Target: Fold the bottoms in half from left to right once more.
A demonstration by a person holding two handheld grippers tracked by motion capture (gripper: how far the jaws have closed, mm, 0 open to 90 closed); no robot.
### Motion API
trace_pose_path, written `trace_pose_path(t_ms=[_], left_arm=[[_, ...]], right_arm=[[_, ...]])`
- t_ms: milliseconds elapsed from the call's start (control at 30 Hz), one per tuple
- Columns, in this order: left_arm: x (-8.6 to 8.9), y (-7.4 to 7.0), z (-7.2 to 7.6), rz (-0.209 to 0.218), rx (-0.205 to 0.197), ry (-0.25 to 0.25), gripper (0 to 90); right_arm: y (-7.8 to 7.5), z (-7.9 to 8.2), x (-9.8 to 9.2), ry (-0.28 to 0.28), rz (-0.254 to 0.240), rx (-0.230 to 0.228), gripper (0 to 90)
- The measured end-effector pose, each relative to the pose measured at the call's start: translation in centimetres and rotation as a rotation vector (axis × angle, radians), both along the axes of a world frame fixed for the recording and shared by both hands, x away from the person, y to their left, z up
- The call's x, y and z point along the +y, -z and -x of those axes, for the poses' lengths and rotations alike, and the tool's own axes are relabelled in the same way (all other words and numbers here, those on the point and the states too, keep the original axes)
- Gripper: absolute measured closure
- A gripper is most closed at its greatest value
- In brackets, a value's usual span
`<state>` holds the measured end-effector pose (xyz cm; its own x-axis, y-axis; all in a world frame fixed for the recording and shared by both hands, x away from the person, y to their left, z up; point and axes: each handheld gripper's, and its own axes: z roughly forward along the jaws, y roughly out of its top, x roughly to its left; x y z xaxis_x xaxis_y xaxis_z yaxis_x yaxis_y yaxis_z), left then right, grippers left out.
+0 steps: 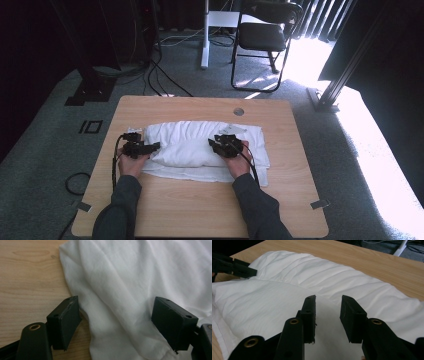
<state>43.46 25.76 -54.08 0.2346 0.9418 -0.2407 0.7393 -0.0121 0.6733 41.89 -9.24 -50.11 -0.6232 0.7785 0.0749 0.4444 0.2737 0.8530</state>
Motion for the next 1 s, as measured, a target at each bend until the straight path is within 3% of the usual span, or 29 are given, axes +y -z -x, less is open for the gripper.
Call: trace_pose_path(t_ms=[233,267,333,367,433,467,500,600,833,900,1000], left_arm=[[-0.5,0.1,0.0,-0.026,-0.005,0.038,21.9],[-1.0,0.0,0.2,-0.059,0.000,0.061,21.9],[-1.3,-0.1,0.2,-0.099,0.001,0.054,28.5],[-1.3,-0.1,0.2,-0.083,0.005,0.065,32.0],[-1.4,-0.1,0.2,-0.061,0.008,0.079,49.3],[-1.4,-0.1,0.2,-0.061,0.008,0.079,49.3],[-1.5,-0.1,0.2,-0.040,0.020,0.097,69.4],[-1.4,0.1,0.1,-0.018,0.027,0.105,82.8],[-1.4,-0.1,-0.1,-0.026,0.030,0.109,86.7],[-1.1,-0.4,0.0,-0.020,0.020,0.103,86.8],[-0.8,-1.1,0.3,-0.010,-0.006,0.104,86.9]], right_arm=[[0.2,-0.4,1.0,-0.009,0.001,0.013,54.7],[0.2,-0.5,1.1,-0.009,0.006,0.015,54.4],[0.3,-0.7,1.4,-0.001,0.014,0.011,59.6],[0.3,-0.8,1.5,0.000,0.014,0.010,62.7],[0.2,-0.9,1.5,0.000,0.019,0.008,64.7],[0.2,-1.0,1.5,0.002,0.024,0.008,64.7],[0.2,-1.0,1.6,0.001,0.018,0.008,67.7],[0.4,-1.1,1.7,-0.005,0.027,0.010,67.1],[1.5,-1.2,2.1,-0.007,0.065,0.031,65.1],[2.7,-1.3,2.3,-0.006,0.101,0.042,64.5],[3.7,-1.4,2.3,-0.004,0.099,0.053,64.4]])
